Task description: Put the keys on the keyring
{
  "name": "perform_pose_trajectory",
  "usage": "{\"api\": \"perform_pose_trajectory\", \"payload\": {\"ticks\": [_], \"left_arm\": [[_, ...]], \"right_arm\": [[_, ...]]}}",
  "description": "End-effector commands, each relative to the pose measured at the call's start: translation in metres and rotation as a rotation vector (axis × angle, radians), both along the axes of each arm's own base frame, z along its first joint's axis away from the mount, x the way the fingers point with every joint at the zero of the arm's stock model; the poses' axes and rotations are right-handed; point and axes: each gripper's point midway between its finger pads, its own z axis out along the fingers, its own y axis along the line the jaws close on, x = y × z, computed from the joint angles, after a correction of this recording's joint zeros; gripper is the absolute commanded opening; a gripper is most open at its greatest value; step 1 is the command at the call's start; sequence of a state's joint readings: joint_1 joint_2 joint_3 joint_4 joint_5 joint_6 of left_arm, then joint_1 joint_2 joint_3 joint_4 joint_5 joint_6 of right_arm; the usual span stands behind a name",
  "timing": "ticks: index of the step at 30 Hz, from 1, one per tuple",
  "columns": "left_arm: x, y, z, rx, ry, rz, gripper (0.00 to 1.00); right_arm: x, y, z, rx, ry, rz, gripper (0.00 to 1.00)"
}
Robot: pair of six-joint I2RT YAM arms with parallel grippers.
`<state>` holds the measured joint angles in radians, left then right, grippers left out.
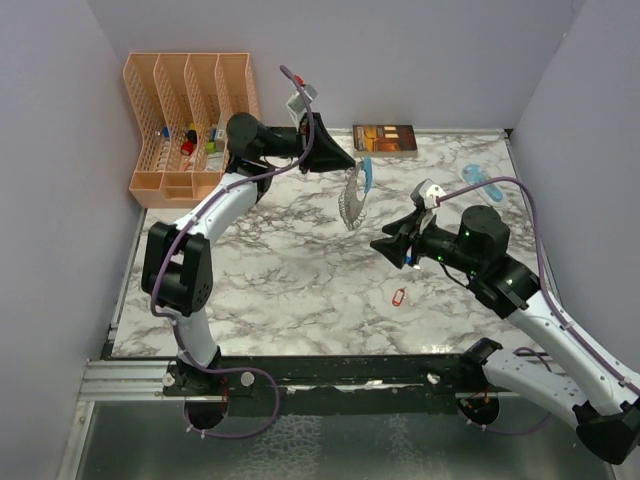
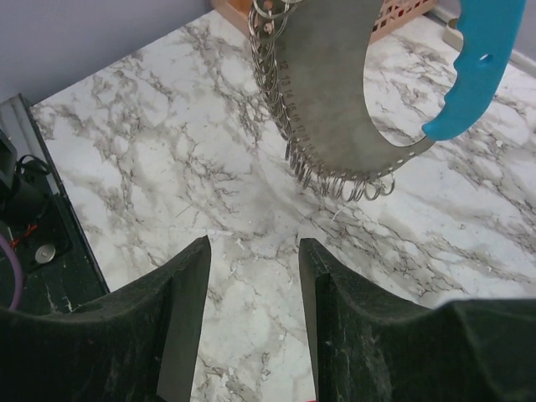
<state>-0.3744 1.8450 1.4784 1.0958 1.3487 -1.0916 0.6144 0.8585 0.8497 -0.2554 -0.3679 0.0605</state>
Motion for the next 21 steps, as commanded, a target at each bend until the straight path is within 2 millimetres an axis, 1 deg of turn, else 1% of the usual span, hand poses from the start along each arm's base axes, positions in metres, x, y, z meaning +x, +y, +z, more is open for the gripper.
{"api": "perform_pose_trajectory", "payload": {"ticks": [1, 3, 4, 6, 7, 10, 13, 14, 15, 16, 18, 21], "left_arm": [[0.029, 0.000, 0.012, 0.024, -0.079, 0.214, 0.00], [0.033, 0.001, 0.004, 0.050, -0.087, 0.252, 0.00], [0.037, 0.002, -0.003, 0.078, -0.106, 0.287, 0.00], [0.051, 0.003, -0.032, 0.188, -0.162, 0.365, 0.00], [0.050, 0.008, -0.036, 0.234, -0.238, 0.406, 0.00], [0.057, 0.021, -0.073, 0.370, -0.342, 0.460, 0.00], [0.061, 0.034, -0.115, 0.485, -0.348, 0.485, 0.00], [0.060, 0.038, -0.125, 0.514, -0.362, 0.485, 0.00], [0.059, 0.041, -0.132, 0.536, -0.384, 0.481, 0.00], [0.059, 0.044, -0.134, 0.552, -0.406, 0.488, 0.00], [0.061, 0.050, -0.132, 0.570, -0.446, 0.521, 0.00], [0.064, 0.056, -0.123, 0.577, -0.475, 0.559, 0.00]], "right_arm": [[-0.001, -0.008, 0.026, 0.043, -0.048, -0.045, 0.48], [-0.001, -0.008, 0.026, 0.042, -0.047, -0.046, 0.48], [-0.001, -0.008, 0.026, 0.042, -0.048, -0.046, 0.48], [0.000, -0.009, 0.024, 0.039, -0.046, -0.052, 0.48], [0.000, -0.009, 0.023, 0.038, -0.045, -0.053, 0.48], [0.000, -0.009, 0.023, 0.036, -0.049, -0.054, 0.48], [0.002, -0.009, 0.024, 0.039, -0.054, -0.058, 0.48], [0.002, -0.009, 0.024, 0.041, -0.055, -0.059, 0.48], [0.002, -0.008, 0.023, 0.043, -0.051, -0.060, 0.48], [0.002, -0.008, 0.022, 0.044, -0.044, -0.060, 0.48], [0.002, -0.007, 0.019, 0.042, -0.030, -0.056, 0.48], [0.004, -0.005, 0.015, 0.051, -0.024, -0.058, 0.48]]}}
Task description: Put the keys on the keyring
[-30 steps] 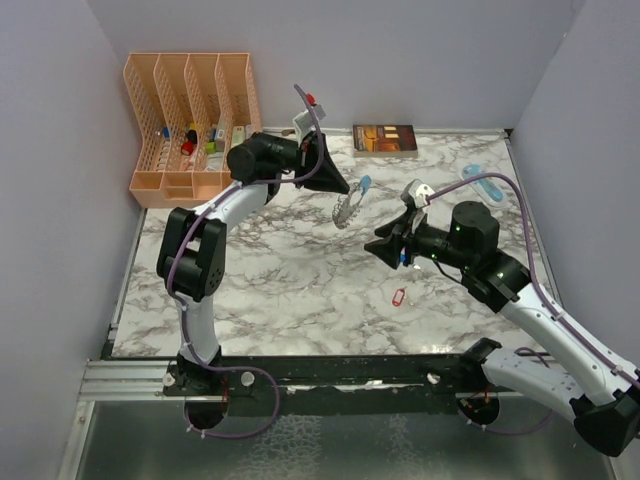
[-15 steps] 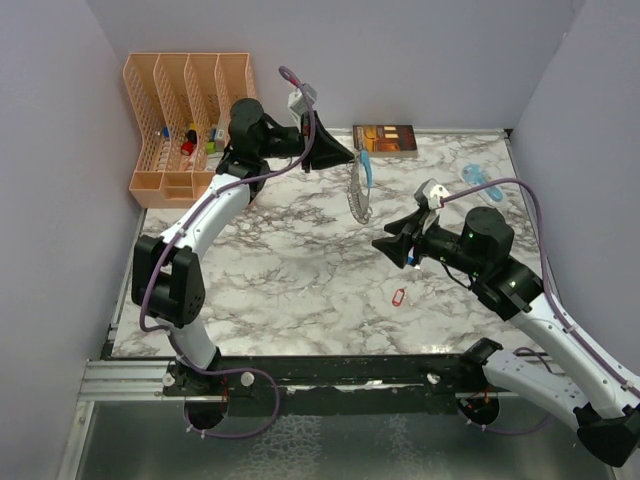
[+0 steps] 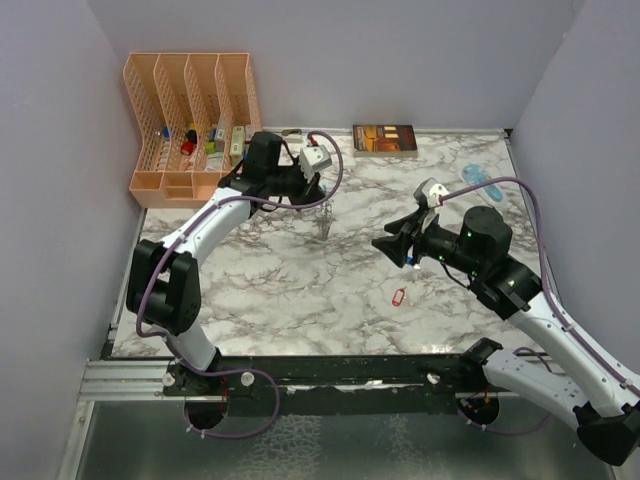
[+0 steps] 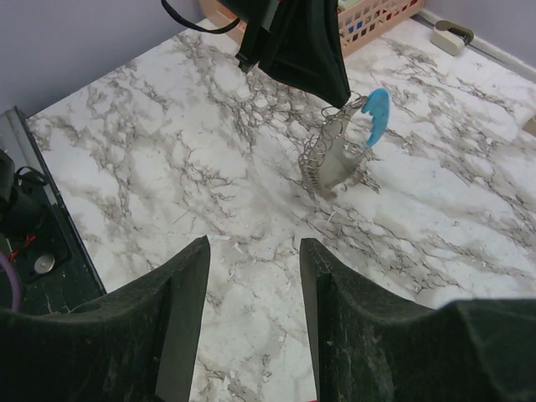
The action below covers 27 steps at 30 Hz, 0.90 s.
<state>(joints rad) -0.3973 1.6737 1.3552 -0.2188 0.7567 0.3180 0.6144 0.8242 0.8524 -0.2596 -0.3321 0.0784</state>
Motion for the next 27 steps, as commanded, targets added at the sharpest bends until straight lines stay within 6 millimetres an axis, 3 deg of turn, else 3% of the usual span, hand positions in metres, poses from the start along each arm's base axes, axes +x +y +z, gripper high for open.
{"api": "perform_pose_trajectory", "payload": {"ticks": [1, 5, 6, 11, 15, 22, 27], "left_arm": [[0.007, 0.017, 0.039, 0.063, -0.209, 0.038, 0.00], [0.010, 0.020, 0.041, 0.076, -0.252, 0.044, 0.00], [0.005, 0.021, 0.034, 0.084, -0.255, 0.029, 0.00], [-0.012, 0.021, 0.063, 0.031, -0.440, -0.035, 0.00], [-0.026, 0.016, 0.073, -0.015, -0.498, -0.099, 0.00], [-0.060, 0.010, 0.064, -0.096, -0.566, -0.225, 0.00], [-0.081, 0.007, 0.071, -0.172, -0.631, -0.290, 0.00]], "right_arm": [[0.007, 0.002, 0.004, 0.025, -0.009, -0.026, 0.48], [0.023, 0.004, -0.011, -0.028, 0.017, -0.063, 0.48], [0.026, 0.006, -0.014, -0.041, 0.025, -0.064, 0.48], [0.040, 0.015, -0.020, -0.072, 0.099, -0.074, 0.49], [0.042, 0.010, -0.010, -0.091, 0.069, -0.091, 0.49], [0.037, -0.006, 0.005, -0.105, 0.019, -0.139, 0.49], [0.027, -0.007, 0.003, -0.096, 0.032, -0.112, 0.48]]}}
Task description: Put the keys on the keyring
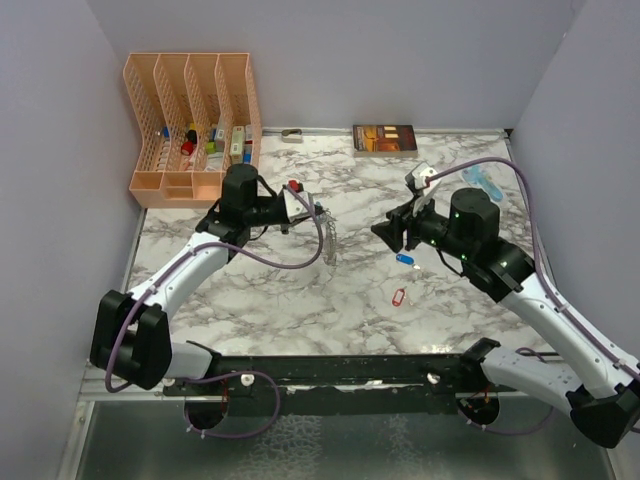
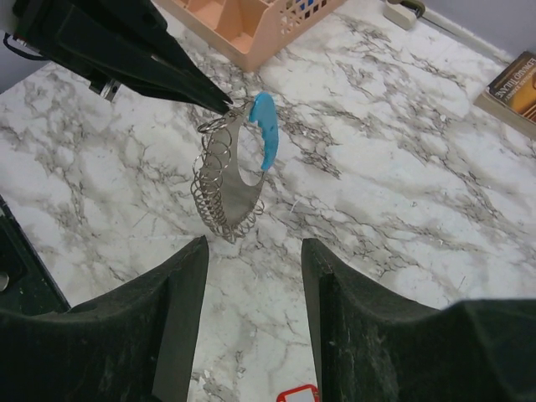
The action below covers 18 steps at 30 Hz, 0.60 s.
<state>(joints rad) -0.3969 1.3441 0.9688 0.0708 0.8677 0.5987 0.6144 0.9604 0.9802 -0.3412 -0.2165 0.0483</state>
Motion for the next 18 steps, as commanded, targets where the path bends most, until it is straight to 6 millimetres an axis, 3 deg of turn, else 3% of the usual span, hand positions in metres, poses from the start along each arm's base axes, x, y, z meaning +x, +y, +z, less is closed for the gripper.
{"api": "perform_pose_trajectory", "payload": {"ticks": [1, 8, 11, 14, 18], "left_arm": [[-0.022, -0.009, 0.045, -0.119, -0.187, -0.126, 0.00], [-0.038, 0.000, 0.052, -0.112, -0.342, -0.132, 0.00], [-0.036, 0.005, 0.056, -0.124, -0.362, -0.080, 0.00], [-0.037, 0.008, 0.057, -0.129, -0.366, -0.064, 0.00], [-0.040, 0.011, 0.068, -0.209, -0.361, -0.020, 0.00]], "right_arm": [[-0.007, -0.005, 0.004, -0.001, -0.003, 0.000, 0.48], [-0.011, 0.001, -0.007, 0.004, 0.031, 0.032, 0.47], [-0.008, 0.003, -0.006, 0.004, 0.034, 0.031, 0.46], [0.000, 0.002, -0.005, 0.003, 0.035, -0.008, 0.45], [0.013, -0.010, -0.022, -0.035, 0.102, -0.125, 0.42]]}}
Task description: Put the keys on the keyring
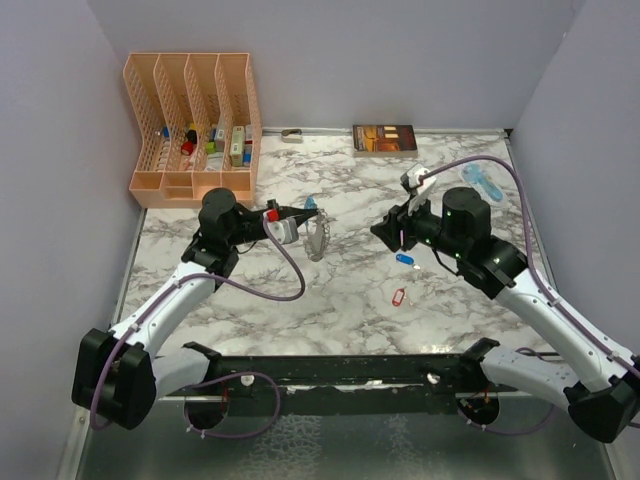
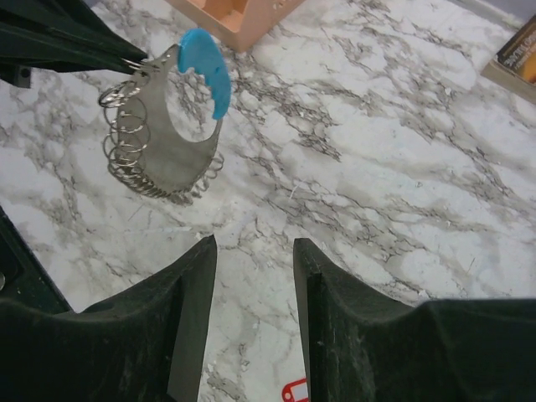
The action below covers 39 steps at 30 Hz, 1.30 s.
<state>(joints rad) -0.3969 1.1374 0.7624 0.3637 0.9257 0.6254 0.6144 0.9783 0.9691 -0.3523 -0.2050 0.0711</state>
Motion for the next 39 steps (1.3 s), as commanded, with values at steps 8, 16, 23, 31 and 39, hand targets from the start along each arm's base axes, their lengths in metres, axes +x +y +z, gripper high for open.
{"api": "perform_pose_trajectory", "payload": {"ticks": [8, 16, 23, 31, 39], "left_arm": [[-0.007, 0.004, 0.041, -0.246, -0.014, 0.045, 0.00], [-0.004, 0.008, 0.060, -0.396, 0.037, 0.069, 0.00], [-0.004, 0.011, 0.063, -0.476, 0.084, 0.080, 0.00], [-0.007, 0.014, 0.056, -0.492, 0.127, 0.102, 0.00], [-0.005, 0.016, 0.053, -0.490, 0.137, 0.123, 0.00]], "right_arm": [[0.007, -0.050, -0.072, -0.214, 0.415, -0.416, 0.42], [-0.022, -0.080, -0.132, -0.428, 0.742, -0.637, 0.43], [-0.017, -0.098, -0.163, -0.468, 0.768, -0.689, 0.42], [0.010, -0.117, -0.196, -0.559, 0.771, -0.703, 0.38], [0.029, -0.109, -0.209, -0.543, 0.757, -0.635, 0.33]]}}
